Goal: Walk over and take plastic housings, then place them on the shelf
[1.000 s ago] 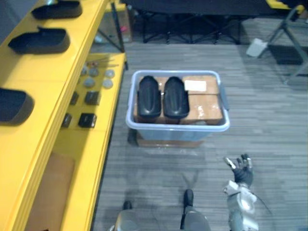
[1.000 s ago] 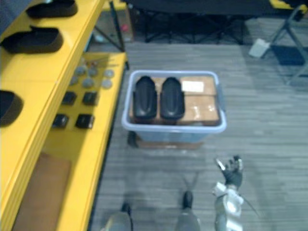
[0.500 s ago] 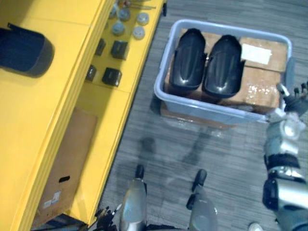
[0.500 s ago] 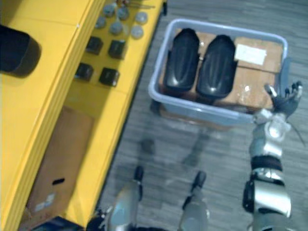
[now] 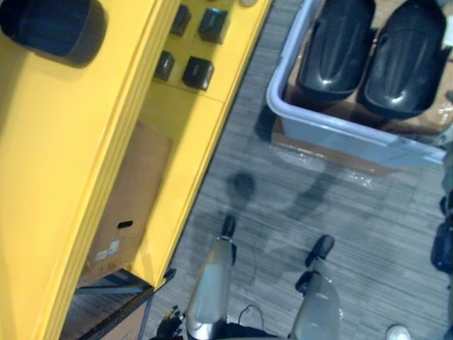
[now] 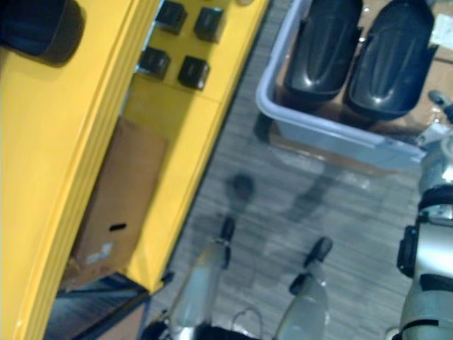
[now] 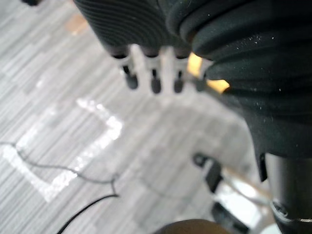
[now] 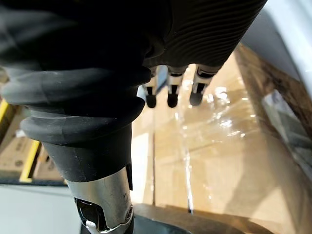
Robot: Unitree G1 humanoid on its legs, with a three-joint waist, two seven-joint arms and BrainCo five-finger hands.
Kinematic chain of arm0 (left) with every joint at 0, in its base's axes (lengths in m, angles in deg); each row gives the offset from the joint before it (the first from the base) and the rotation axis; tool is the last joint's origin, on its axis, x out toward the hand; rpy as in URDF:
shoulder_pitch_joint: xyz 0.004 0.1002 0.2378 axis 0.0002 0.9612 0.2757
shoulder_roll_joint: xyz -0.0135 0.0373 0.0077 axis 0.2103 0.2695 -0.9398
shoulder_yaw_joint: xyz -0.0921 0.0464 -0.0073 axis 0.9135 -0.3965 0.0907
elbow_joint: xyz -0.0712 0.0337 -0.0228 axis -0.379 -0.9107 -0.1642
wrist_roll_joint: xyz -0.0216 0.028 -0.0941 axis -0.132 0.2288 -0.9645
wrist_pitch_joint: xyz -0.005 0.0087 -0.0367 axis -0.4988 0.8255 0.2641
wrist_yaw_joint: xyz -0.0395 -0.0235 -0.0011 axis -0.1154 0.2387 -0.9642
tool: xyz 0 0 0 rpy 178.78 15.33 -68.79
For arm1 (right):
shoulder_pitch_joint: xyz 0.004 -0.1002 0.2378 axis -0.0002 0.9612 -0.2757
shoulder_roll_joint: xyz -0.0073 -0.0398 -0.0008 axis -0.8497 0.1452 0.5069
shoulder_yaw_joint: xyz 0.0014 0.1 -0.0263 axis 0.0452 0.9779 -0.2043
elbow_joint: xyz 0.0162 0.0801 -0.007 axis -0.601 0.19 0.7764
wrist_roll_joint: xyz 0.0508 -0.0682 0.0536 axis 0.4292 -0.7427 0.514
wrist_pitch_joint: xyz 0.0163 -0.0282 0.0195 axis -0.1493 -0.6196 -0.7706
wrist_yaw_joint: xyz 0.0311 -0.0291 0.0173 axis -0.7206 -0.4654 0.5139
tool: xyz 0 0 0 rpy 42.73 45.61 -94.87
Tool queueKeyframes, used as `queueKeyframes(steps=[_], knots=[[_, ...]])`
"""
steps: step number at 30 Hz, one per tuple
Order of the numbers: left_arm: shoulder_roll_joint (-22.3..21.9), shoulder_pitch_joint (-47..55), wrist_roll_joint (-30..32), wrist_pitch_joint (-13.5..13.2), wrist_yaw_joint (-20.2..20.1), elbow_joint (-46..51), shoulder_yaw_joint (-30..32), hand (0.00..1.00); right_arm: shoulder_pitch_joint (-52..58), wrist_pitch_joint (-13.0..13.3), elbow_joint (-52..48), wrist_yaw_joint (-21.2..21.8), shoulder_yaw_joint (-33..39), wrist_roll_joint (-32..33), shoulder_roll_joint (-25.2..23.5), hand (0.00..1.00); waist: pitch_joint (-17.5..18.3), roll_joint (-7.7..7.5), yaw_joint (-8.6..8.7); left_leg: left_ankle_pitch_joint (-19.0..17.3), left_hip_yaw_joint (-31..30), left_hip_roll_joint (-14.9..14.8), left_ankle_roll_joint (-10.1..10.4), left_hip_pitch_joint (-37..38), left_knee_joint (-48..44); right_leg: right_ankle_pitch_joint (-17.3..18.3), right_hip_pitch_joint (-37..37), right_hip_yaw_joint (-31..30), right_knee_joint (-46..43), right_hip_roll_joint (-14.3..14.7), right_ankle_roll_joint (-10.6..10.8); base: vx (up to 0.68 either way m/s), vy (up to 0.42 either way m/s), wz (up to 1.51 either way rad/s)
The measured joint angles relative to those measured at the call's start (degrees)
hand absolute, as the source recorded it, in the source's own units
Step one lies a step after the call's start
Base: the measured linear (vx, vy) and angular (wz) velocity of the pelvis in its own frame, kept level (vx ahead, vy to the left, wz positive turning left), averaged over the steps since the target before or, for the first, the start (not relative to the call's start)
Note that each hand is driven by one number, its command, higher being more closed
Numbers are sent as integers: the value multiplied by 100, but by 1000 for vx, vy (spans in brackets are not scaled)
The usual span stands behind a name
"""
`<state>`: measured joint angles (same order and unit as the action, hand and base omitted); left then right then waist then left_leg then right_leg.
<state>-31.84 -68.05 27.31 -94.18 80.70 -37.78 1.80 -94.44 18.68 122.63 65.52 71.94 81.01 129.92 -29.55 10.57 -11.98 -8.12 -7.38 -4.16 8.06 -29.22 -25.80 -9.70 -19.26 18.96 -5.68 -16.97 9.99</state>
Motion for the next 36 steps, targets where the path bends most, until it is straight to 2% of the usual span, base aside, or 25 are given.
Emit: queueKeyframes(steps=[2, 5, 7, 13, 19, 20, 21, 29, 32, 35, 36], knots=[[0, 0, -115, -11, -89, 3, -46, 0, -71, -13, 12, -82, -14, -21, 16, 0, 9, 13, -17, -7, -2, 20, -9, -63, -20, 0, -57, 0, -17, -20, 1, 4, 11, 2], [-14, -7, -201, -9, -158, 4, -222, 0, -153, -45, 12, -172, -261, -92, 270, 0, 79, 117, -113, -13, -13, 71, -19, -151, -71, -3, -133, 3, -52, -65, 6, 3, 27, 5], [-79, -12, -369, -8, -187, 2, -234, 0, -288, -158, 11, -279, -409, -148, 470, 0, 161, 236, -191, -23, -15, 129, -39, -216, -103, -4, -183, 10, -76, -122, 8, -18, 36, 6], [-102, -26, -519, -20, -270, -15, -521, 0, -329, -404, 23, -272, -739, -300, 577, 0, 365, 522, -341, -65, -24, 203, -104, -418, -230, -3, -326, 36, -120, -197, 13, -34, 32, 3], [-99, -36, -572, -122, -327, -19, -631, 0, -363, -647, 23, 140, -979, -372, 938, 0, 433, 614, -477, -78, -70, 219, -112, -492, -274, 7, -363, 98, -154, -208, 13, -6, 7, 3], [-99, -36, -571, -151, -333, -26, -638, 0, -364, -788, 23, 261, -1030, -373, 982, 0, 444, 629, -492, -79, -88, 223, -112, -492, -277, 35, -361, 114, -187, -215, 12, -11, 3, 4], [-99, -36, -572, -187, -335, -36, -662, 0, -364, -887, 22, 353, -1048, -374, 1044, 100, 454, 642, -509, -82, -97, 226, -113, -492, -277, 47, -362, 121, -201, -218, 6, -16, 4, 5], [-98, -88, -616, -310, -504, -232, -718, 0, -364, -1484, 70, 770, -1206, -688, 1442, 100, 541, 758, -631, -114, -168, 225, -113, -505, -273, 163, -366, 199, -289, -222, -50, -6, 1, 2], [-89, -88, -613, -356, -541, -241, -735, 0, -359, -1677, 125, 824, -1242, -1086, 1519, 100, 549, 769, -636, -110, -195, 222, -109, -509, -269, 178, -364, 251, -305, -222, -35, 18, -4, 5], [-65, -88, -617, -437, -543, -239, -791, 0, -356, -1966, 215, 884, -1242, -1623, 1539, 100, 551, 770, -661, -113, -225, 220, -105, -509, -266, 212, -361, 282, -358, -225, -2, 20, -2, 6], [-54, -88, -618, -457, -545, -229, -802, 0, -352, -2133, 266, 1039, -1243, -1865, 1543, 100, 551, 770, -678, -114, -244, 220, -104, -509, -265, 229, -353, 303, -377, -225, -5, 14, -3, 8]])
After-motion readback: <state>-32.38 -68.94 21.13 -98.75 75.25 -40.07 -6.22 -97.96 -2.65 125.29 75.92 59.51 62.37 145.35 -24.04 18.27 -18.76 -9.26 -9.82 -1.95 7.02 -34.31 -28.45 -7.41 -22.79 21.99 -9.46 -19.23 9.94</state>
